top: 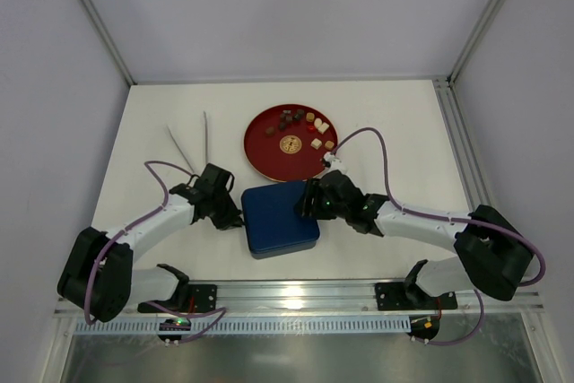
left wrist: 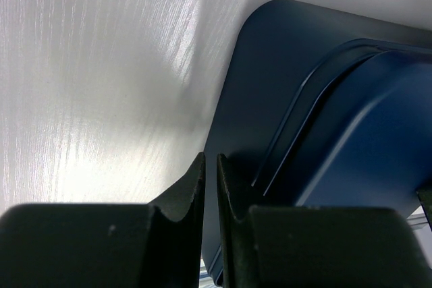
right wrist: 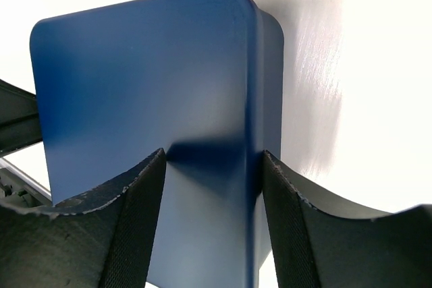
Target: Pack the chocolate
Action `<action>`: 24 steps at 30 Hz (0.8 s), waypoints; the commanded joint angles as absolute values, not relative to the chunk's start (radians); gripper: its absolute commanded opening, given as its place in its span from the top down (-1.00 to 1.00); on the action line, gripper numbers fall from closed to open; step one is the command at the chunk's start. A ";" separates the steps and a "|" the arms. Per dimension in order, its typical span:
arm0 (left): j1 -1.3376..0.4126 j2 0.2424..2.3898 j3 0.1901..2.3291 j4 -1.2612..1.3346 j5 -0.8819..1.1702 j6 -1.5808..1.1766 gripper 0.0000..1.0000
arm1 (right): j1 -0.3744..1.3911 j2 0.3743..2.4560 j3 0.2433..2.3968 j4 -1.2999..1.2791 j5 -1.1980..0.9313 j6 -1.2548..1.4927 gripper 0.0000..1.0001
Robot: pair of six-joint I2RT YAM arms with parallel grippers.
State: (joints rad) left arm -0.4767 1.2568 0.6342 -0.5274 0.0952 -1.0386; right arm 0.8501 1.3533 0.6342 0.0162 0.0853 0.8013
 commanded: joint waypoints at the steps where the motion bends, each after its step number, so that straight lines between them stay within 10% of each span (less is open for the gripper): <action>1: -0.491 1.258 0.683 -0.460 0.155 -1.045 0.79 | 0.880 1.364 0.684 0.031 0.067 0.795 -0.19; 24: -0.502 1.261 0.690 -0.460 0.155 -1.051 0.79 | 0.928 1.381 0.775 -0.091 0.137 0.776 -0.46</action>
